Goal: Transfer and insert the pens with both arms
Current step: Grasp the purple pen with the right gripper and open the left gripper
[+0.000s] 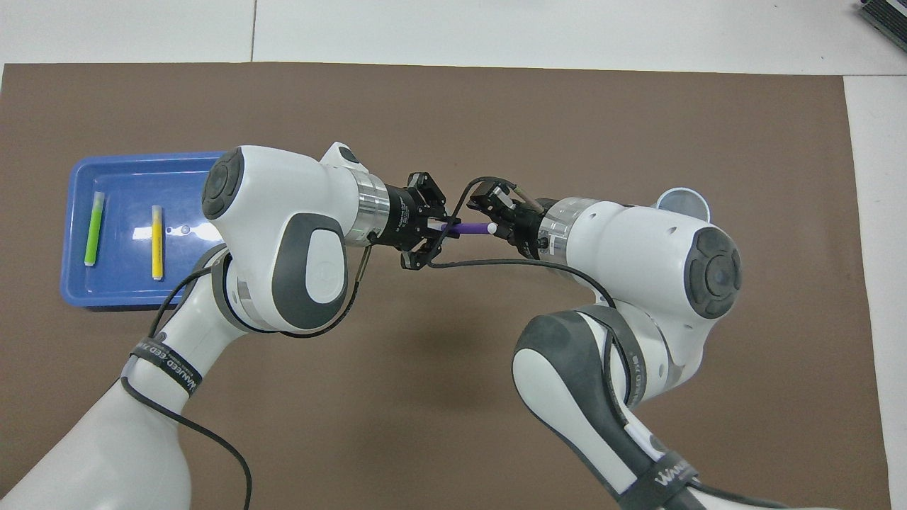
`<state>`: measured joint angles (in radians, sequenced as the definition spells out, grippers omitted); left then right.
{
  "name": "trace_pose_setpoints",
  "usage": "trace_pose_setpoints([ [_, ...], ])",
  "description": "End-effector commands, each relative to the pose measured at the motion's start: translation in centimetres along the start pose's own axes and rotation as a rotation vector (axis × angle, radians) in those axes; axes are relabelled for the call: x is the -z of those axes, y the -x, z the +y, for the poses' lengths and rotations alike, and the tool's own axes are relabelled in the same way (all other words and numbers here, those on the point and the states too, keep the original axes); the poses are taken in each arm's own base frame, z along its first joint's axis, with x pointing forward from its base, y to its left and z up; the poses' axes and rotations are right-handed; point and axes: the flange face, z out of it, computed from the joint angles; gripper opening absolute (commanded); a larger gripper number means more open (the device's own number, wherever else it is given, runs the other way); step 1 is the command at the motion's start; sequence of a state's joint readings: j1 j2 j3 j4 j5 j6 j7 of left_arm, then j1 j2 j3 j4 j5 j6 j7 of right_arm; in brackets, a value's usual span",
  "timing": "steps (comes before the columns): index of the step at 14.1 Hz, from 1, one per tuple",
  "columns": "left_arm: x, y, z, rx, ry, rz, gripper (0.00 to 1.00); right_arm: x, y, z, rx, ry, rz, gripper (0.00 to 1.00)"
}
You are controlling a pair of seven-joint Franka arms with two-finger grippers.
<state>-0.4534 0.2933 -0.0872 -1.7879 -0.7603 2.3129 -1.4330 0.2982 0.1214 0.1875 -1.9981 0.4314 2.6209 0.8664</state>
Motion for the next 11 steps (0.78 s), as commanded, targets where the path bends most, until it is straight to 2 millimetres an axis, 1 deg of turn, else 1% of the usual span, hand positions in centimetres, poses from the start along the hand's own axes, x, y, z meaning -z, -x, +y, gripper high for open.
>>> trace_pose_setpoints([
  [1,0.71,-0.09,-0.79,0.008,-0.003,-0.01,0.0,0.0,-0.07,0.09,0.004,-0.003,-0.008,0.55],
  [2,0.8,-0.03,-0.79,0.007,-0.002,-0.01,0.0,-0.07,0.02,0.12,0.003,-0.002,-0.009,0.54],
  [3,0.8,-0.03,-0.79,0.007,-0.002,-0.01,0.0,-0.07,0.03,0.12,0.004,-0.001,-0.008,0.49],
  [5,0.8,-0.03,-0.79,0.007,-0.002,-0.01,0.0,-0.1,0.23,0.1,0.004,0.0,-0.011,0.47],
  [6,0.81,-0.03,-0.77,0.007,-0.001,-0.01,0.0,-0.14,0.56,0.03,0.009,0.004,-0.018,0.45],
  [11,0.81,-0.03,-0.77,0.007,-0.001,-0.01,0.0,-0.12,0.85,0.0,0.011,0.011,-0.027,0.42],
])
